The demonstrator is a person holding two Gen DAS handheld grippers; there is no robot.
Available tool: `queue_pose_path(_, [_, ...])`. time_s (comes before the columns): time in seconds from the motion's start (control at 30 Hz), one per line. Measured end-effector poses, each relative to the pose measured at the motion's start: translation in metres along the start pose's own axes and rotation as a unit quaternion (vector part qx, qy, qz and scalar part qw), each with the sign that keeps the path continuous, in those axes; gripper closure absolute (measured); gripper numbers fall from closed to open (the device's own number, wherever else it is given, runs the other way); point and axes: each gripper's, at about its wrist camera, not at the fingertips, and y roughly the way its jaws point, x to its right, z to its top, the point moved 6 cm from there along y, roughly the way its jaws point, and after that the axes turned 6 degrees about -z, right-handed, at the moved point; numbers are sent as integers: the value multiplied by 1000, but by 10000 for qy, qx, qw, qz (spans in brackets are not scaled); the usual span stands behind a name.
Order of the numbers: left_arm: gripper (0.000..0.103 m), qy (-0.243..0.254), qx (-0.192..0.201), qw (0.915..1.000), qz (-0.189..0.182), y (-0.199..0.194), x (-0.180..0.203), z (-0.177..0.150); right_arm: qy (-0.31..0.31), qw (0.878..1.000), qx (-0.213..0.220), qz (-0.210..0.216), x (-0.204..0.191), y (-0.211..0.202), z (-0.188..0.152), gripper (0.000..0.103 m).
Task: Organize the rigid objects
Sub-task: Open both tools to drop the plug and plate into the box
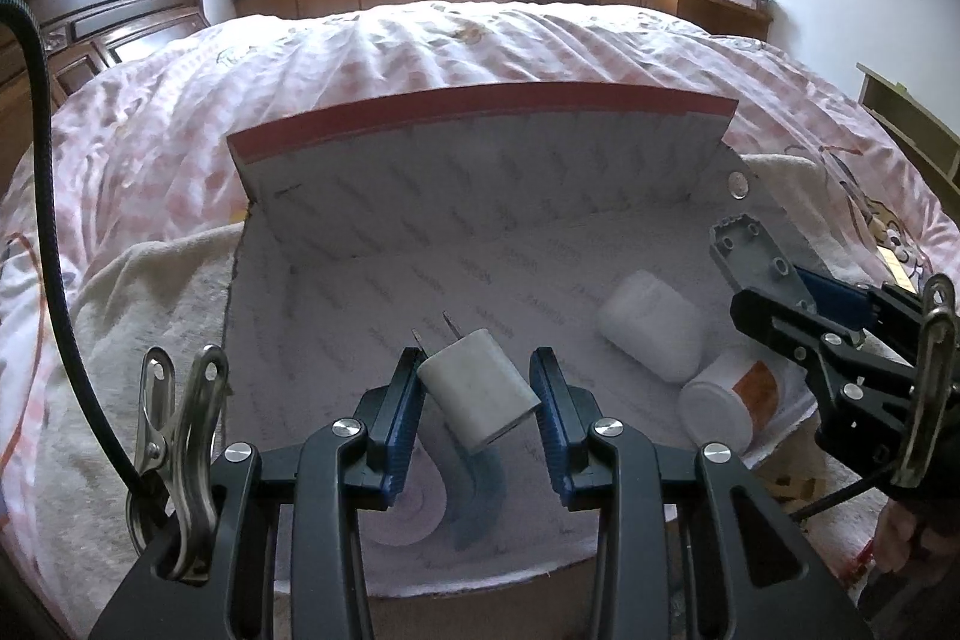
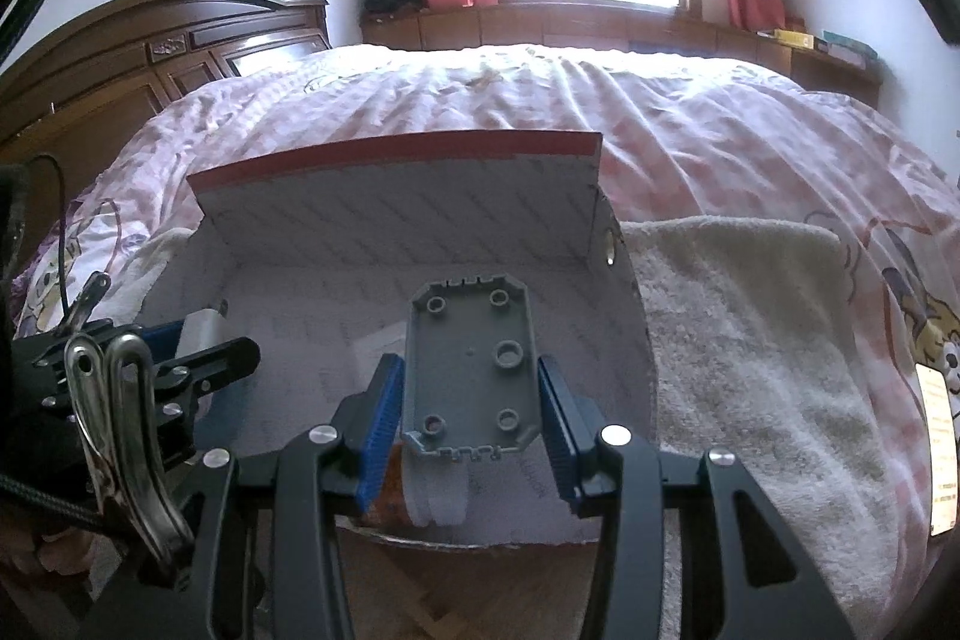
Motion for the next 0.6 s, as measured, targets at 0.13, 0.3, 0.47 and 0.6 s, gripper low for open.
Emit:
queue_pose_path(0.13, [66, -39, -87, 10000, 19, 6, -1, -3, -66, 10000, -6, -61, -2, 3, -1, 57])
queue_pose_path(0.3, [66, -2, -84, 9999, 97, 9, -1, -3, 52, 10000, -64, -23, 1, 9, -3, 56])
queue_pose_path(0.47, [59, 82, -110, 9998, 143, 10, 1, -3, 135, 9999, 5, 71, 1, 8, -3, 41])
queue_pose_path(0.6, [59, 80, -127, 9999, 75, 9, 2, -3, 194, 9996, 67, 172, 0, 5, -2, 40])
